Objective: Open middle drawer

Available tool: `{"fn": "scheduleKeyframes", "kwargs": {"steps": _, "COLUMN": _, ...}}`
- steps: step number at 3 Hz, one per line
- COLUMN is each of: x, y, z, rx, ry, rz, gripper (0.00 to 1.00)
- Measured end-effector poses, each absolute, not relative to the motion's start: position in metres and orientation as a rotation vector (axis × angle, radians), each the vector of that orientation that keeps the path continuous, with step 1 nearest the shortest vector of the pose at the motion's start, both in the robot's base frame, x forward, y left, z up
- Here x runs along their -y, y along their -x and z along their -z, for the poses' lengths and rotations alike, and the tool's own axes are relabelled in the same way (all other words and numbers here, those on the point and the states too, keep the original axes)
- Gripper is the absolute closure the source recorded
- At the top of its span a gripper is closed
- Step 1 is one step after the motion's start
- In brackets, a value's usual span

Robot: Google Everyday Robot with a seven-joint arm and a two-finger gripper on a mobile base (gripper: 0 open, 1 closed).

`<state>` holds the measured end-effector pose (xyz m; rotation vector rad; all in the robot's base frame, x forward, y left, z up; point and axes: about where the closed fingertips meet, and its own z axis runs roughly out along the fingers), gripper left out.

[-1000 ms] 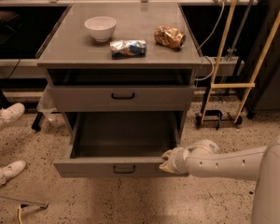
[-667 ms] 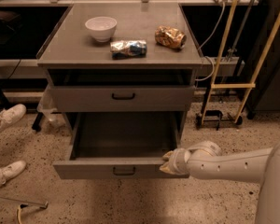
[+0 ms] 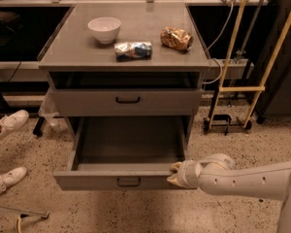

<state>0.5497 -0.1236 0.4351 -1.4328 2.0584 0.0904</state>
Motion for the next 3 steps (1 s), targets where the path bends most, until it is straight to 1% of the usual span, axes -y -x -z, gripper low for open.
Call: {"fn": "scheduleKeyframes", "kwargs": {"steps": 3, "x": 0.127, "y": -0.536, "z": -0.433, "rx": -2.061, "ry": 1.442, "rz": -0.098, "gripper": 1.00}}
